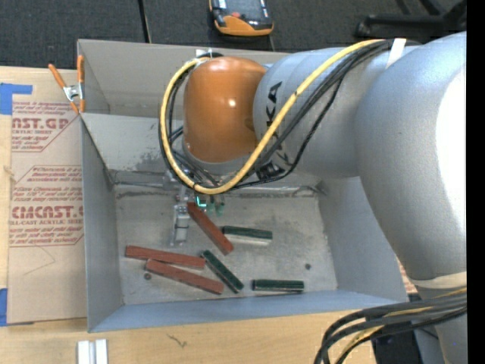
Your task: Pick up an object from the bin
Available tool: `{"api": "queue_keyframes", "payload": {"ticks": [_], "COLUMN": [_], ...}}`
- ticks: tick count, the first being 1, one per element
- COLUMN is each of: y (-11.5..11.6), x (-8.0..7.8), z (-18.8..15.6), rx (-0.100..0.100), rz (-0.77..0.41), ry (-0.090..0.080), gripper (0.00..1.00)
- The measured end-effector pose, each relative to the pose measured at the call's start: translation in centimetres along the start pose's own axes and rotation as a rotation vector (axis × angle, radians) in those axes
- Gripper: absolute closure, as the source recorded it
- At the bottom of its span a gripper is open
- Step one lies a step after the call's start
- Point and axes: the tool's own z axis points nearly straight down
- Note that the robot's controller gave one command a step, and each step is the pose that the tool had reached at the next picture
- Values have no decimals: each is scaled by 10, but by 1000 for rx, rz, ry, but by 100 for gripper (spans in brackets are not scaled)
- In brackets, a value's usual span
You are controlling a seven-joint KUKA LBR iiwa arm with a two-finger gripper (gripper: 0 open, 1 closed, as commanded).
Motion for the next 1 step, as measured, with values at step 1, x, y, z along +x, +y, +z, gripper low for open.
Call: {"api": "queue_keyframes", "payload": {"ticks": [1], "y": [-1], "x": [-2], "z": [-5], "rx": [-1], "rz": [2], "ry": [-7], "gripper": [0]}}
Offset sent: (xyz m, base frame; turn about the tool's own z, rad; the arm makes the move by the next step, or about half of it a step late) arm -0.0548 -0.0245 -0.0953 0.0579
